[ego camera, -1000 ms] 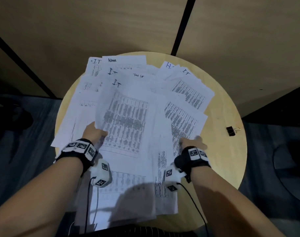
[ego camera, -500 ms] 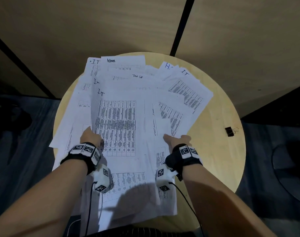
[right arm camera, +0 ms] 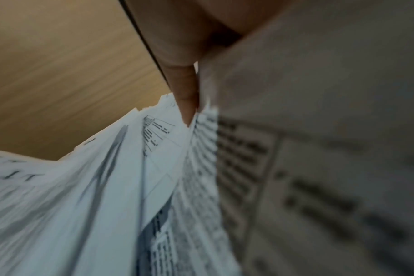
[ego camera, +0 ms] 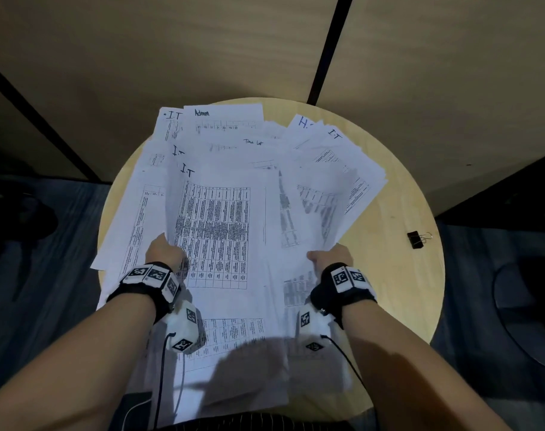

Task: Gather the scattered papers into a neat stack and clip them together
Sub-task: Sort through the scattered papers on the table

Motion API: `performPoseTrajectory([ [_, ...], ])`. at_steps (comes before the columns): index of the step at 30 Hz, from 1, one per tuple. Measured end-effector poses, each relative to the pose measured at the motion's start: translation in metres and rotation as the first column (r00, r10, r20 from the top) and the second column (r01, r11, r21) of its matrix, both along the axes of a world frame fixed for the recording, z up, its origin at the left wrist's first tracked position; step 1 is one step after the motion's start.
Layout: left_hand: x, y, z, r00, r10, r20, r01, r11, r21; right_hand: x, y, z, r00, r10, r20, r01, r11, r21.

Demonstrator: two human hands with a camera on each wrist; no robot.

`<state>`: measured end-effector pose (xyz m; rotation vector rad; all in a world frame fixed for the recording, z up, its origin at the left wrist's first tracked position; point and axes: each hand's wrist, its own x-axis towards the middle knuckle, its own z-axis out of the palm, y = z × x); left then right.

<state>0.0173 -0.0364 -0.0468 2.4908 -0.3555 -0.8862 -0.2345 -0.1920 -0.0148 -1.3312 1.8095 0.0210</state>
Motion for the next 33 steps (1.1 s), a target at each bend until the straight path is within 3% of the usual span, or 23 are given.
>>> performPoseTrajectory([
  [4, 0.001, 0.000, 0.002, 1.000, -0.004, 0.017, 0.003, 1.000, 0.019, -0.025, -0.021, -0.004, 0.990, -0.127, 0.053, 0.132, 0.987, -0.095],
  [9, -0.015, -0.006, 0.000, 0.999, 0.010, -0.043, -0.008, 0.999, 0.037, -0.034, -0.019, -0.013, 0.987, -0.054, 0.155, 0.053, 0.999, 0.011],
  [12, -0.022, -0.010, -0.001, 0.999, 0.001, -0.044, 0.000, 1.000, 0.026, -0.032, -0.026, -0.008, 0.998, 0.019, 0.058, -0.021, 1.000, 0.023],
  [15, -0.019, -0.011, 0.000, 0.999, -0.026, -0.026, 0.027, 0.999, 0.046, -0.041, -0.046, 0.008, 0.996, 0.052, -0.069, -0.056, 0.997, -0.061],
  [18, -0.016, -0.012, 0.001, 0.999, -0.052, -0.014, 0.053, 0.996, 0.070, -0.050, -0.059, 0.020, 0.959, 0.131, -0.251, -0.171, 0.975, -0.144],
  [21, -0.018, -0.014, 0.001, 0.998, -0.055, -0.015, 0.056, 0.997, 0.049, -0.051, -0.062, 0.022, 0.926, 0.232, -0.298, -0.278, 0.953, -0.123],
  [25, -0.023, -0.019, 0.004, 0.999, -0.049, -0.003, 0.049, 0.999, 0.013, -0.047, -0.066, 0.039, 0.970, 0.040, -0.238, -0.120, 0.936, -0.331],
  [28, -0.022, -0.023, 0.010, 0.996, -0.090, 0.028, 0.090, 0.996, 0.015, -0.040, -0.072, 0.066, 0.987, -0.022, -0.160, -0.051, 0.896, -0.441],
  [33, -0.019, -0.027, 0.017, 0.989, -0.141, 0.035, 0.140, 0.990, 0.031, -0.034, -0.096, 0.127, 0.981, -0.131, 0.143, 0.193, 0.752, -0.631],
])
